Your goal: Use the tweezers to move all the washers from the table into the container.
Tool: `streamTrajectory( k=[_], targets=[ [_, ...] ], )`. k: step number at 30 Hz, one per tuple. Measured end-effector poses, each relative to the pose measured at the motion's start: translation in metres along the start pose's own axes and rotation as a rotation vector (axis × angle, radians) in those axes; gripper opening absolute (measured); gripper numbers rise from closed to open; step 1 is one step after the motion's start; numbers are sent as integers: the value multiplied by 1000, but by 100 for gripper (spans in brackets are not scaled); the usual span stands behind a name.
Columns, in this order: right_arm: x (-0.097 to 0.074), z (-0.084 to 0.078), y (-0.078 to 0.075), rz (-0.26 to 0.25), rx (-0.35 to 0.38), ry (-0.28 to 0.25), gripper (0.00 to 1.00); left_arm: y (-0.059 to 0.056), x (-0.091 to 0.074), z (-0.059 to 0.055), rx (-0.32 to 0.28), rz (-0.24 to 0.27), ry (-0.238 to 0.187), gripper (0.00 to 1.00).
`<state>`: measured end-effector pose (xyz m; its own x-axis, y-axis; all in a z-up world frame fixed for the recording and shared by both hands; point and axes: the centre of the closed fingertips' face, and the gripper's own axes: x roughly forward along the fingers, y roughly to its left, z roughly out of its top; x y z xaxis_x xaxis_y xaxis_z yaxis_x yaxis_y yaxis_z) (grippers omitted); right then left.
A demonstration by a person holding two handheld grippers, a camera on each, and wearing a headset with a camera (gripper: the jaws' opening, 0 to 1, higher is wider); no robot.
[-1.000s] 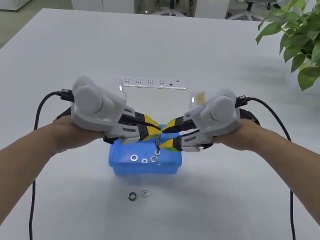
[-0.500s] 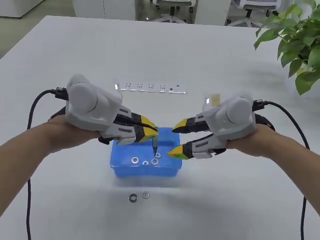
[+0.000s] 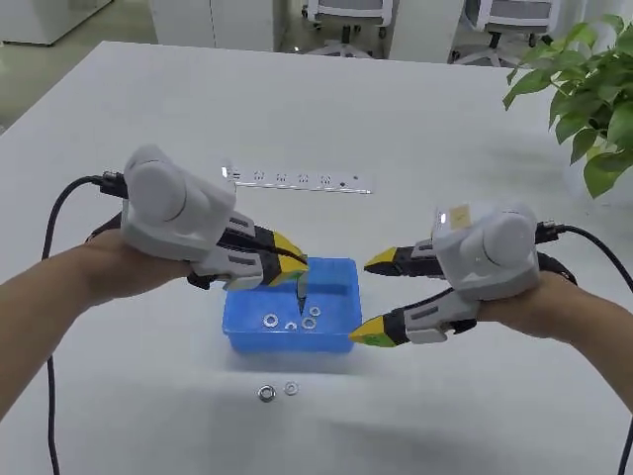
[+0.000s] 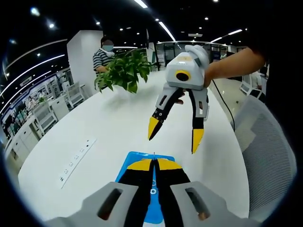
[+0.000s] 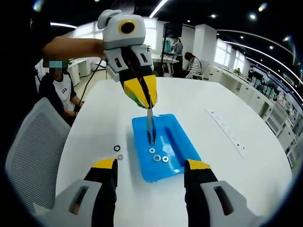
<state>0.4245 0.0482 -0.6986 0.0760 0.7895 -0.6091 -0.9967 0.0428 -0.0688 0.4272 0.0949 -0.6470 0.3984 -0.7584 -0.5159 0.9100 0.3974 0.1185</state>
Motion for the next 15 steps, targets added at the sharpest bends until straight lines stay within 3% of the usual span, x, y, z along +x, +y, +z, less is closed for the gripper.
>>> streamTrajectory(
  k=[15],
  targets=[
    [-3, -5, 14, -9, 37, -7, 77, -11, -13, 2, 4, 8, 19, 6]
  ],
)
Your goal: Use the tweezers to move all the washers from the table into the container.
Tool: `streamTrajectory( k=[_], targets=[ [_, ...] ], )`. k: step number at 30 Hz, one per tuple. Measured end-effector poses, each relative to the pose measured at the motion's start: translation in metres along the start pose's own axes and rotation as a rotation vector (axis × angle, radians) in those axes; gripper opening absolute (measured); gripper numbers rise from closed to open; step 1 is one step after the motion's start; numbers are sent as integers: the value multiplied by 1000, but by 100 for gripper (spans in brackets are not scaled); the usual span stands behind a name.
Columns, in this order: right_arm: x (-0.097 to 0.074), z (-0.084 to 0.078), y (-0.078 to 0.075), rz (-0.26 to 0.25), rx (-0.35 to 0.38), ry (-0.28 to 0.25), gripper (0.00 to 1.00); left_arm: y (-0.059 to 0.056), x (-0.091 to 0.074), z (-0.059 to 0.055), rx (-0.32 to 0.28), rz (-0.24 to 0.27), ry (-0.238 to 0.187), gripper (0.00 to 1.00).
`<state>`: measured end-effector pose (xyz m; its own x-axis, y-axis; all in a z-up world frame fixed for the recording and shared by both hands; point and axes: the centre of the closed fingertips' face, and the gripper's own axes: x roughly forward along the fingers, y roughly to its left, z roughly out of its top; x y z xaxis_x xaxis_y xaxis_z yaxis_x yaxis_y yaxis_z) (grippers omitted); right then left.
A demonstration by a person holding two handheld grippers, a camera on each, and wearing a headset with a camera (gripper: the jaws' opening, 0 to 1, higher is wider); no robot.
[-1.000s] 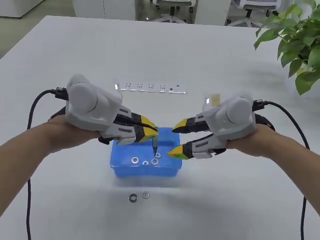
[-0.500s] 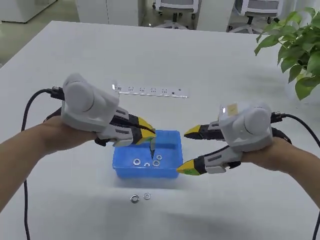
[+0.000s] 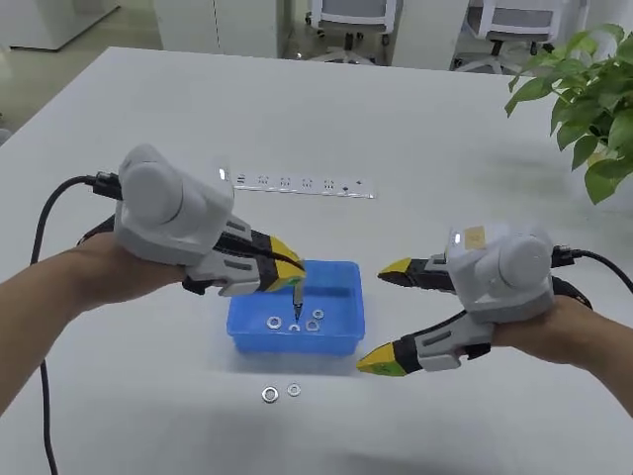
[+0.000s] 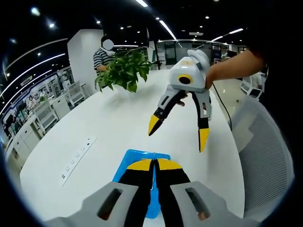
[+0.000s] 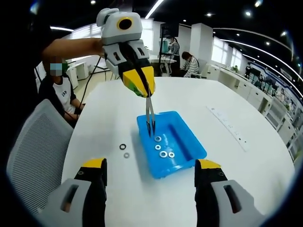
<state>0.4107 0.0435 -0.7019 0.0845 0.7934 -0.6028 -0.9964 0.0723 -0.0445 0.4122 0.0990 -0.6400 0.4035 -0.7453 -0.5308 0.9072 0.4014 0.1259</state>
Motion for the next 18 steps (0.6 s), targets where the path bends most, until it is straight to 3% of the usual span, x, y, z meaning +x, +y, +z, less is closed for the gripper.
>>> streamTrajectory(
  k=[18],
  targets=[
    [5, -7, 15, -1, 27, -13, 99, -19, -5, -4, -14, -5, -3, 6]
  ],
)
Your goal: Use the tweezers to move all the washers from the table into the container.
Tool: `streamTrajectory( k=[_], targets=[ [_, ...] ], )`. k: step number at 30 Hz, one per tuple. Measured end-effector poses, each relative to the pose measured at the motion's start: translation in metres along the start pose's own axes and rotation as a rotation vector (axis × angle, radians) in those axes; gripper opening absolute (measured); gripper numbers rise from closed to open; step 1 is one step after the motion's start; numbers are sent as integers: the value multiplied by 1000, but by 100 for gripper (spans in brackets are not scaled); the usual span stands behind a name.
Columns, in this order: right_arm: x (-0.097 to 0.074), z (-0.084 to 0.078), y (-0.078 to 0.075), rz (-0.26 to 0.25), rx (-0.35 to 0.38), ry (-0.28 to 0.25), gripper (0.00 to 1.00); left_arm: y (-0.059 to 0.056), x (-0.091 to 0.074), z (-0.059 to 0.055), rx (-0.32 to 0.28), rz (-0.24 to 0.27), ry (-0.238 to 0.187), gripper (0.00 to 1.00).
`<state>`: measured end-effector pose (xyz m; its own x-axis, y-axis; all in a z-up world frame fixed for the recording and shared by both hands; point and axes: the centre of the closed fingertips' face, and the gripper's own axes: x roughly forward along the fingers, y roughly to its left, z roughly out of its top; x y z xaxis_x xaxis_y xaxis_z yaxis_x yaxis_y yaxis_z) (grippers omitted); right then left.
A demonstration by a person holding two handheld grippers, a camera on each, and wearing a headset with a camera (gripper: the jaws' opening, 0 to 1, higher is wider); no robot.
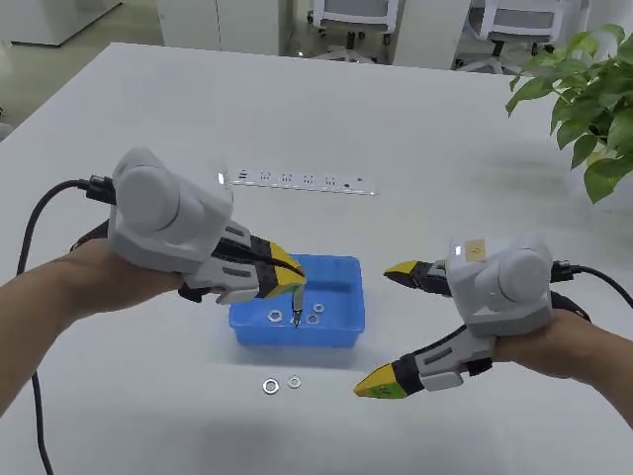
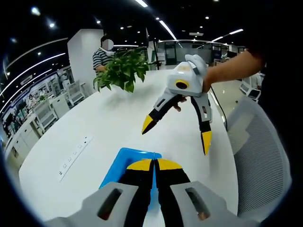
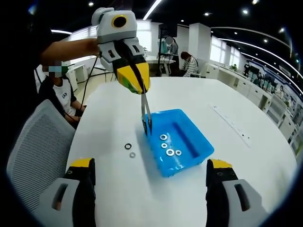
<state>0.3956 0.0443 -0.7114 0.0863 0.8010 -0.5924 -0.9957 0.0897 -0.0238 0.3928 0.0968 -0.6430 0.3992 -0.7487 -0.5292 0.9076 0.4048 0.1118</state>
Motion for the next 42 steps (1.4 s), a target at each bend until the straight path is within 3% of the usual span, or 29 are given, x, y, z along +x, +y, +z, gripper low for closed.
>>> streamTrajectory(
  k=[18, 27, 42],
  targets=[
    [5, -12, 13, 27, 7, 34, 100, -22, 10, -24, -26, -24, 5, 6],
    [8, -14, 19, 42, 1, 42, 98, -27, 15, -36, -34, -38, 18, 6],
    [14, -19, 27, 70, 0, 55, 95, -32, 22, -44, -40, -51, 16, 6]
  ],
)
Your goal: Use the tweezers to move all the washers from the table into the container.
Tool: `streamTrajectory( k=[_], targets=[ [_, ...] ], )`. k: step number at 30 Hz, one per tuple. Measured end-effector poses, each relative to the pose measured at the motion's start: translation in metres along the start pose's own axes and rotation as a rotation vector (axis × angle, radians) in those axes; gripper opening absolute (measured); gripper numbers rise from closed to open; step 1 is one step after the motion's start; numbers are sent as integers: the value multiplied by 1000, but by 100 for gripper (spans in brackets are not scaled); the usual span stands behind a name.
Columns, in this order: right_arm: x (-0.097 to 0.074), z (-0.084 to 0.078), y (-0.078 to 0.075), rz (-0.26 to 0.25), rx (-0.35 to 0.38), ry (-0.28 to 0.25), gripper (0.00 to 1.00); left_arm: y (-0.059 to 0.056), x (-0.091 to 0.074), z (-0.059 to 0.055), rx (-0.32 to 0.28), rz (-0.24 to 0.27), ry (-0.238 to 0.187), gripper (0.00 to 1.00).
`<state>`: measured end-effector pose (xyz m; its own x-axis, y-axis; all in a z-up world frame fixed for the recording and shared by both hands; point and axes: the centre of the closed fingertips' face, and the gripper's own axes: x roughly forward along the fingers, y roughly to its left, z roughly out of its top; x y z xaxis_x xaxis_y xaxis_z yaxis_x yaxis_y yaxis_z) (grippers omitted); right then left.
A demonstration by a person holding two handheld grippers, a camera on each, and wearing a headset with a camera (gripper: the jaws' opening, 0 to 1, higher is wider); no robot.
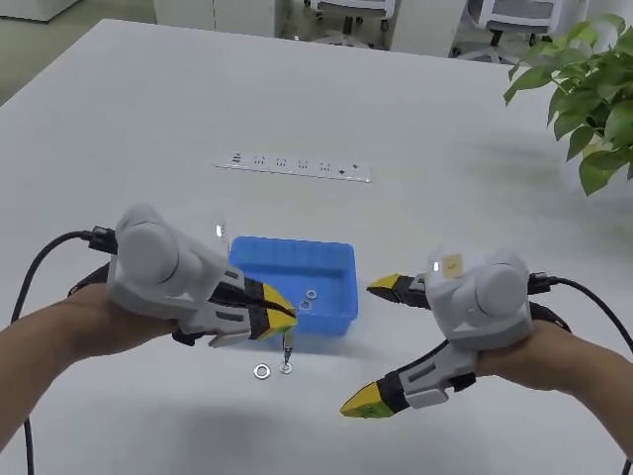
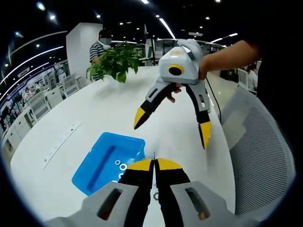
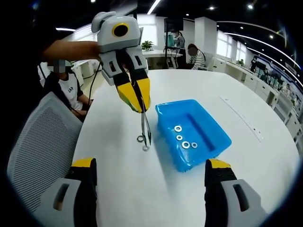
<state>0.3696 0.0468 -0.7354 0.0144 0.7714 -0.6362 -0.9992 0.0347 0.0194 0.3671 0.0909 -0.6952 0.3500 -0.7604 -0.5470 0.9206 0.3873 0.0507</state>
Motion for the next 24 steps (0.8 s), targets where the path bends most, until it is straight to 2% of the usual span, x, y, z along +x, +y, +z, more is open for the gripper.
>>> streamTrajectory(
  k=[7, 10, 16, 24],
  targets=[
    [4, 1, 4, 22, -13, -2, 91, -3, 2, -5, 0, -8, 8, 6],
    [6, 2, 5, 29, -27, -6, 88, -3, 2, -4, 0, -7, -4, 6],
    [13, 7, 10, 63, -83, -10, 72, -5, 2, -4, 23, -29, 5, 6],
    [26, 16, 7, 94, -146, -17, 52, -7, 1, -4, 34, -51, 16, 6]
  ],
)
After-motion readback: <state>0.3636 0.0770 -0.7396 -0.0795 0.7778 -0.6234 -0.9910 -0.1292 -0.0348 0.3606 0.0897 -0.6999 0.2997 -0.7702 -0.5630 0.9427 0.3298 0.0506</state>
